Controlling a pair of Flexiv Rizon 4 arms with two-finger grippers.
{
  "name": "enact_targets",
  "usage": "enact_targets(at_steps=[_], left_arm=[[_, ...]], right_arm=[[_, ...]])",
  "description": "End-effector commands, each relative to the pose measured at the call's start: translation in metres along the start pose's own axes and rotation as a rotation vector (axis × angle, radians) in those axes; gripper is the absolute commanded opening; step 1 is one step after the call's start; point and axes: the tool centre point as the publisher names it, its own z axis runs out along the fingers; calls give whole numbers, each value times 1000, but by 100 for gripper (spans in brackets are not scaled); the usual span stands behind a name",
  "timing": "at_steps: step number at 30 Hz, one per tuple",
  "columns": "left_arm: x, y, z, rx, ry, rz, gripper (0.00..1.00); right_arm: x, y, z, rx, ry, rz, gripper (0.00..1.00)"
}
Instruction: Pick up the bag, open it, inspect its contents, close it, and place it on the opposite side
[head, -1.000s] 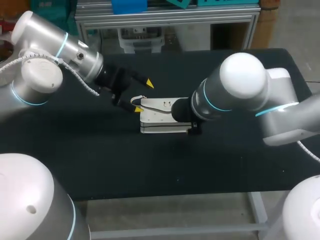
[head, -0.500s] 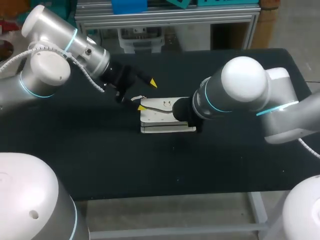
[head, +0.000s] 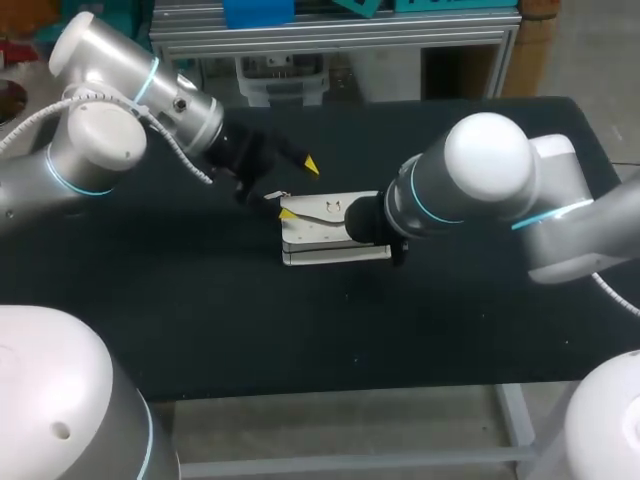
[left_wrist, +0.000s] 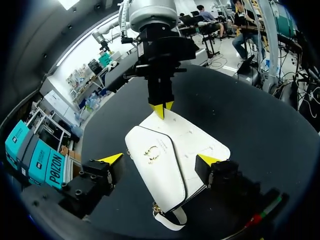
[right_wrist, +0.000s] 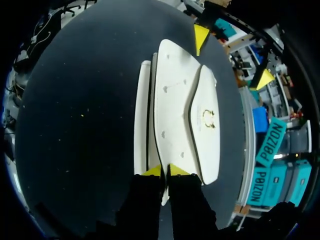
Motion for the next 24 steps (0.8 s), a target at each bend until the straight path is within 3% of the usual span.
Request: enact_targets(at_steps=[1,7,8,12,15,22,24], left_arm=[[6,0,14,-9,-49,48,88],[11,-2,23,-15,-90,129,72],[12,-2,24,-19,-93,141,65],[15,1,28,-22,-101,172,62],[15,3,31,-38,-108,203,50],[14,3,38,-88,-143,293,50],[13,3,42,-110,-152,315,55]], right_arm=[[7,0,2,-7,-17,3,0],[11,2,1,-4,-20,30,0],[12,2,1,-6,-20,31,0],[12,2,1,-6,-20,31,0],[12,2,1,-6,-20,31,0],[12,2,1,-6,-20,31,0],[12,2,1,-6,-20,31,0]])
